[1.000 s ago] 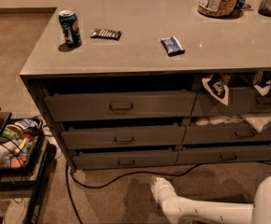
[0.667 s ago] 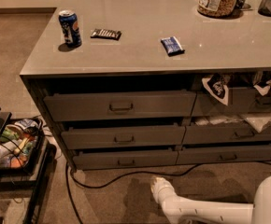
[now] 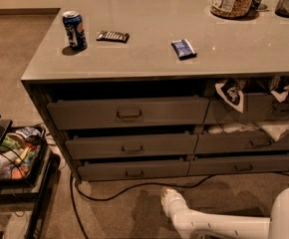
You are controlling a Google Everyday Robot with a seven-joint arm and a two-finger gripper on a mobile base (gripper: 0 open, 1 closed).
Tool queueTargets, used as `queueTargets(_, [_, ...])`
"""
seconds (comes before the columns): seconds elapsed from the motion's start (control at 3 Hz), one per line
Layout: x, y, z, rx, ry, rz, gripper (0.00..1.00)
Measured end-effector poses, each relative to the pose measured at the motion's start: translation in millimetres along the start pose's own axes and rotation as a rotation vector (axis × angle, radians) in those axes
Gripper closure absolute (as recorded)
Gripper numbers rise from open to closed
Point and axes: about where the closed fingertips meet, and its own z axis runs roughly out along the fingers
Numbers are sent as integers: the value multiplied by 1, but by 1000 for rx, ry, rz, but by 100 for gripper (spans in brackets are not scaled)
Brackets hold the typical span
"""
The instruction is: Close bottom drawer
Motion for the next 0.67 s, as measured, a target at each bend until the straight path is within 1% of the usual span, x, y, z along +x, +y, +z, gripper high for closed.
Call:
queueTargets(0.33, [0, 0, 0, 0, 0, 0, 12])
queueTargets(0.67, [0, 0, 0, 0, 0, 0, 0])
